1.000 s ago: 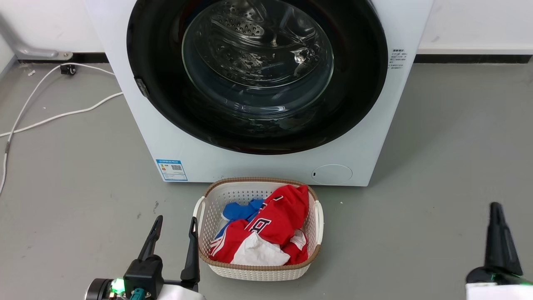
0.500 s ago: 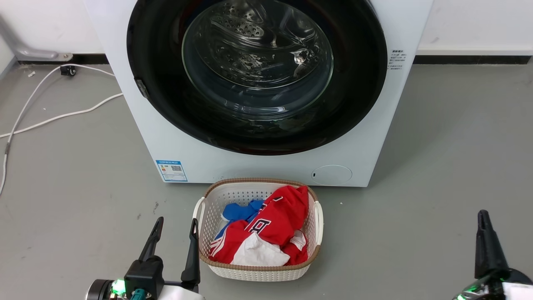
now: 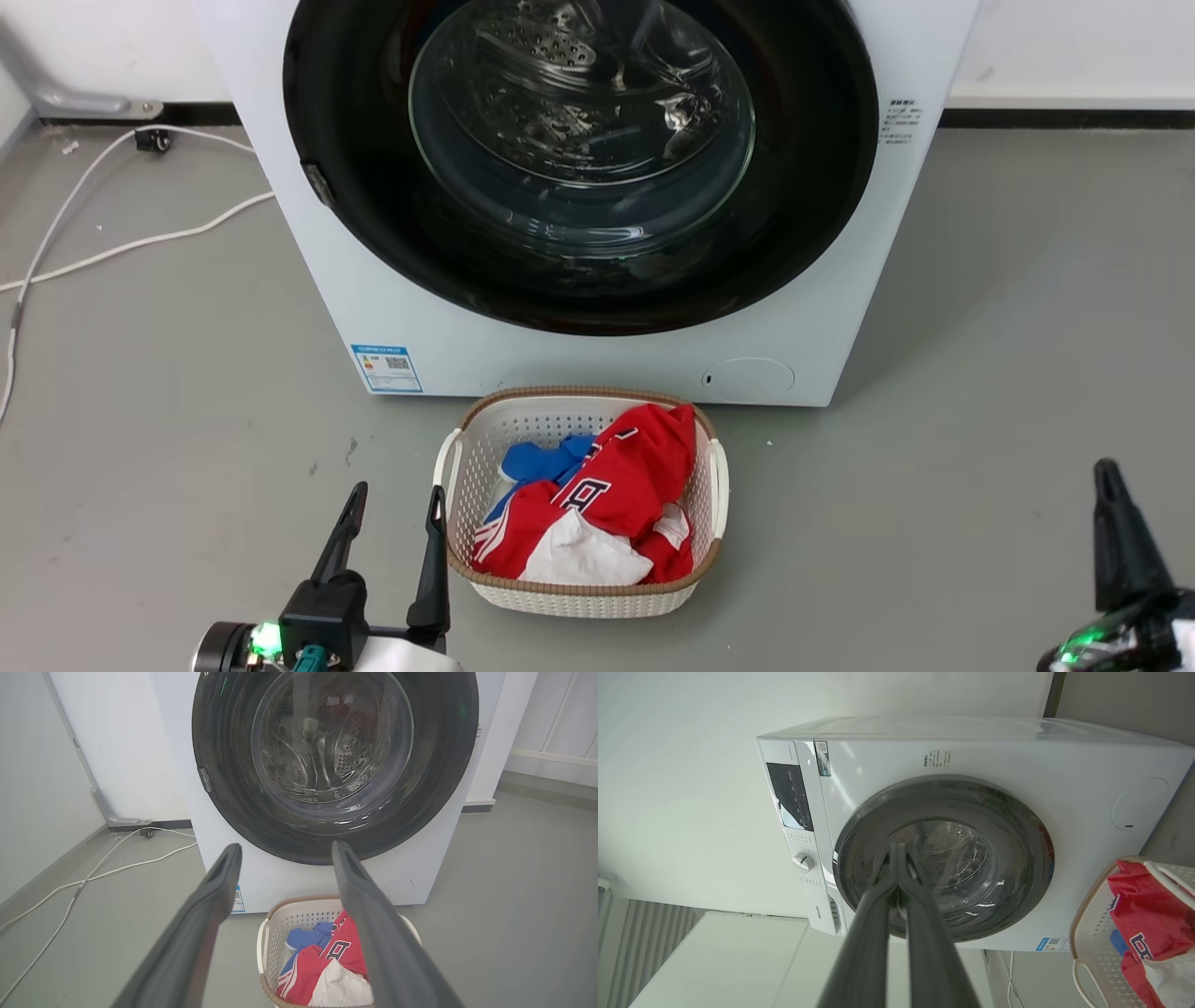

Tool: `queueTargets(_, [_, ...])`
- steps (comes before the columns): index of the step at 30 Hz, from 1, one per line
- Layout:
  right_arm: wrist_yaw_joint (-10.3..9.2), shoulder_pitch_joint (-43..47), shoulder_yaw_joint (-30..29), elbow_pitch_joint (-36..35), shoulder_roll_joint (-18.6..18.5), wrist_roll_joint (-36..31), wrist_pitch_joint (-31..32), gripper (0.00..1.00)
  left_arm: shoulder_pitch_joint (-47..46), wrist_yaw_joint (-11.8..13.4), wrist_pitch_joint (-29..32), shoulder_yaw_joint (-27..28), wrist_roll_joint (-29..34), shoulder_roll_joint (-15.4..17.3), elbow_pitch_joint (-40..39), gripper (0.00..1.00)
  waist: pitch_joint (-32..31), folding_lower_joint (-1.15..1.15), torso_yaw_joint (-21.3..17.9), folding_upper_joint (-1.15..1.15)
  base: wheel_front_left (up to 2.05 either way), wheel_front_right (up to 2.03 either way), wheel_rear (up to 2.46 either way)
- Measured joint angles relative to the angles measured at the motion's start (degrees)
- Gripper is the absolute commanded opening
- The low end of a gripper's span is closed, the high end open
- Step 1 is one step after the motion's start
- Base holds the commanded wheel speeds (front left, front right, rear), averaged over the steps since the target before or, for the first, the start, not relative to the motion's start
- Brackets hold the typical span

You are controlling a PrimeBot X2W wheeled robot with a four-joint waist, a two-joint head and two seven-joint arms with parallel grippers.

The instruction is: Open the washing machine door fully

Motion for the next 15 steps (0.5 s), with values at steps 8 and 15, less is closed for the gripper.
queueTargets(8, [0.00,-11.69,-6.26,6.77,-3.05,-0.91,1.30,0.00,-2.40,0.29,0.00,-0.20,0.43,0.00,-1.16,1.00,3.65,0.00,0.22,0.00,0.00,0.00,0.00])
queueTargets(15, [0.00,-27.29,-9.39,14.86,-10.39,-2.52,3.71,0.00,-6.15,0.29,0.00,-0.33,1.30,-0.01,-2.48,1.00,8.83,0.00,0.99,0.00,0.00,0.00,0.00])
